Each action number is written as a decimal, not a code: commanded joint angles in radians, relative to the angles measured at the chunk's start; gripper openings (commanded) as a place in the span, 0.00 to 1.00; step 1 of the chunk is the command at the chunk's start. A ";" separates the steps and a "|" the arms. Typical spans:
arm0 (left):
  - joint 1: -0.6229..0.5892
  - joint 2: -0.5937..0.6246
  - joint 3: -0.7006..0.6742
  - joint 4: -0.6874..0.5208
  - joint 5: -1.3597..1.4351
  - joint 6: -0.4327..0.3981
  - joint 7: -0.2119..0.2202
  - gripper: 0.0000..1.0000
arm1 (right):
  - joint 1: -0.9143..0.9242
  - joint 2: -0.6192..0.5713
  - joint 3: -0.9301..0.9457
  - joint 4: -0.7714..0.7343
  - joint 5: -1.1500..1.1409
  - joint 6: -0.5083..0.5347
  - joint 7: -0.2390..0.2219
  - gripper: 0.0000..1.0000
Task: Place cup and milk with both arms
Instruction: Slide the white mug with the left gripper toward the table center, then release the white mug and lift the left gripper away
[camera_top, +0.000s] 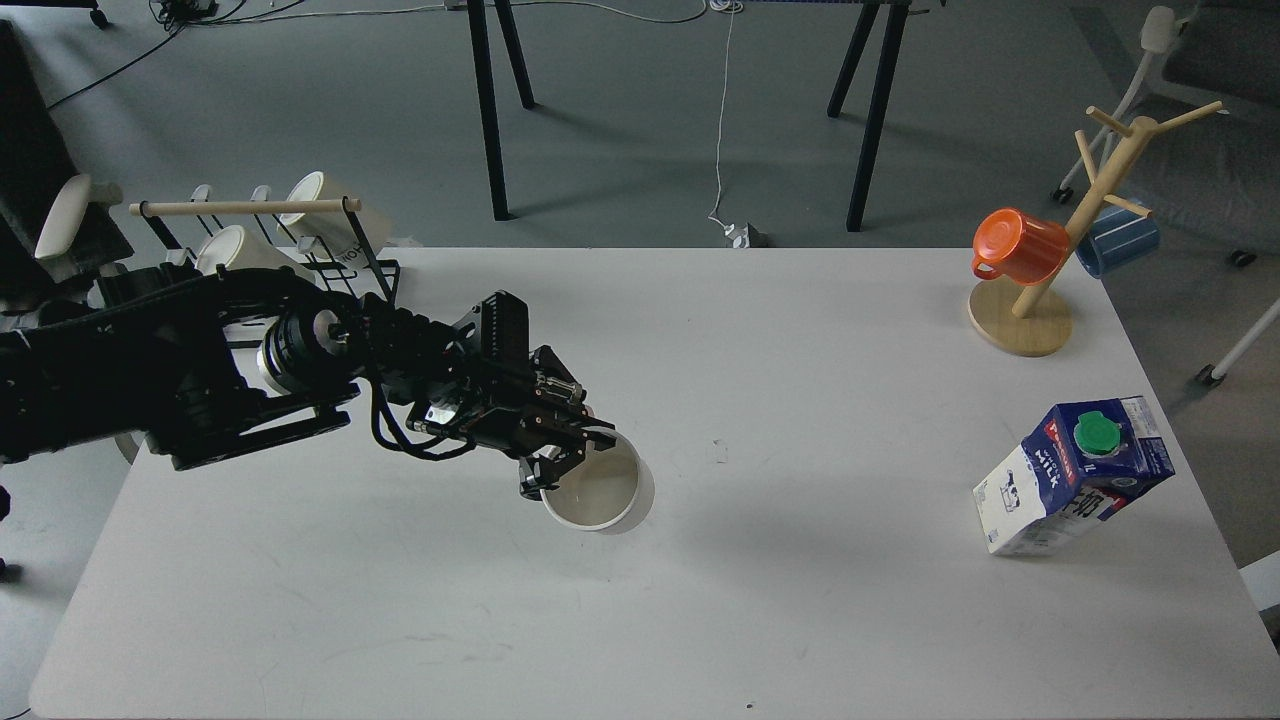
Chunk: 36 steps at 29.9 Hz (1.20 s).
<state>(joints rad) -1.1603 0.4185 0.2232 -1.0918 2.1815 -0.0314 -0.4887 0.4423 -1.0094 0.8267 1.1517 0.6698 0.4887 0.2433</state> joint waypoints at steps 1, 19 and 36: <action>0.004 -0.064 0.008 0.052 0.000 -0.001 0.000 0.10 | 0.001 -0.002 0.005 0.003 0.001 0.000 0.001 0.97; 0.034 -0.089 0.002 0.081 0.000 -0.001 0.000 0.21 | 0.000 0.006 0.006 0.007 0.008 0.000 0.001 0.97; 0.027 -0.073 -0.027 0.063 -0.302 -0.013 0.000 0.49 | 0.000 0.003 0.031 0.010 0.005 0.000 0.010 0.97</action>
<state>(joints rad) -1.1310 0.3412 0.2137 -1.0283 2.0279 -0.0370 -0.4887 0.4406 -1.0026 0.8419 1.1601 0.6755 0.4887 0.2525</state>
